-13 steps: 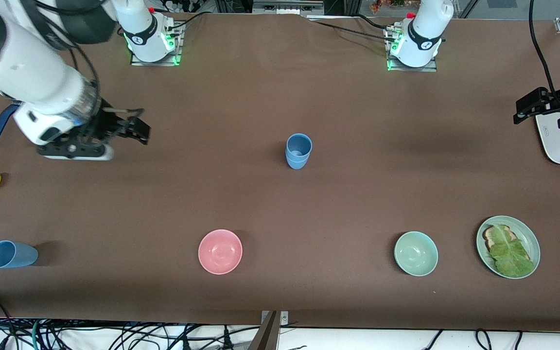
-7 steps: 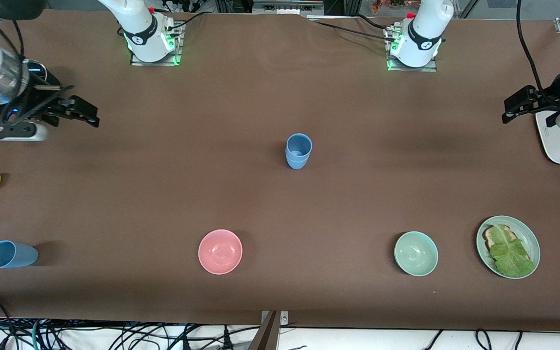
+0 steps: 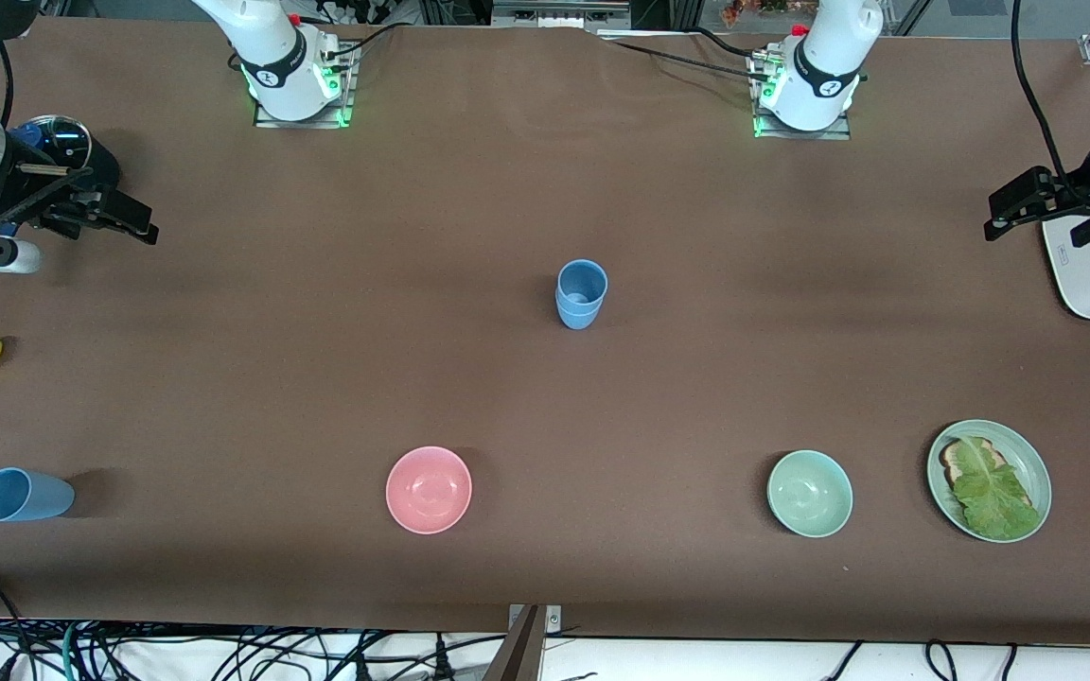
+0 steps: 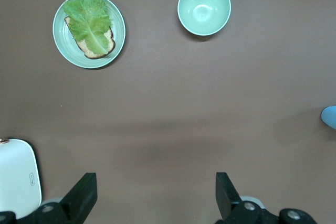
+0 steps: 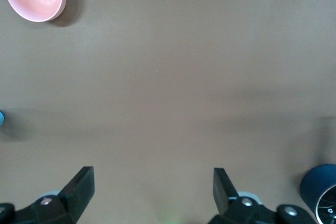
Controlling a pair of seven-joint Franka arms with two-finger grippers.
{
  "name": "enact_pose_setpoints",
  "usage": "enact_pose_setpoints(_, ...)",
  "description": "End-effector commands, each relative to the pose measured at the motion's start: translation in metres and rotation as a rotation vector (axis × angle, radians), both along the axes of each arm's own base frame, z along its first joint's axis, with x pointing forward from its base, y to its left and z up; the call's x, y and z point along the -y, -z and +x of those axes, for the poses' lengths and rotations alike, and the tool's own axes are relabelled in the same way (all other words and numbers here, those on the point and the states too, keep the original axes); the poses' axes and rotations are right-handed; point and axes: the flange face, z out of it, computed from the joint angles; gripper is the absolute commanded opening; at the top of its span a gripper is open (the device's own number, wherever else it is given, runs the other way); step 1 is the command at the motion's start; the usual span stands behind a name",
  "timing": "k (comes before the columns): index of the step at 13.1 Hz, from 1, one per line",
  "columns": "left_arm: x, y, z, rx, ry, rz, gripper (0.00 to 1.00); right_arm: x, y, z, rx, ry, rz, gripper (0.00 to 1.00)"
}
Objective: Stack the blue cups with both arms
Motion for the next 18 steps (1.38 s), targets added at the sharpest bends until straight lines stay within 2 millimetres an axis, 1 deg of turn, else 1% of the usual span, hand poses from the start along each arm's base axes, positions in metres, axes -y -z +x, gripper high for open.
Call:
enact_pose_setpoints(1,-0.002,-0.006,-0.002,0.014,-0.012,-0.023,0.99,0.007,-0.002,-0.007,-0.018,0.016,0.015,1.0)
enact_pose_setpoints(2,-0.002,-0.007,-0.002,0.015,-0.012,-0.022,0.99,0.004,-0.002,-0.007,-0.02,0.012,0.013,1.0)
enact_pose_setpoints(4,-0.002,-0.012,-0.002,0.026,-0.015,-0.021,0.99,0.004,-0.002,-0.007,-0.02,0.015,0.013,1.0)
enact_pose_setpoints(8,-0.001,-0.009,0.001,0.023,-0.016,-0.021,1.0,-0.001,-0.003,-0.007,-0.017,-0.01,-0.002,1.0)
enact_pose_setpoints(10,-0.001,-0.015,0.002,0.037,-0.018,-0.02,0.99,-0.003,-0.003,-0.007,-0.016,-0.012,0.002,1.0)
enact_pose_setpoints(12,0.0,-0.015,0.004,0.038,-0.015,-0.02,0.99,-0.004,-0.002,-0.006,-0.013,-0.01,0.008,1.0)
enact_pose_setpoints(18,-0.001,-0.015,0.004,0.038,-0.016,-0.018,0.99,-0.004,0.009,0.0,-0.027,-0.009,0.006,1.0)
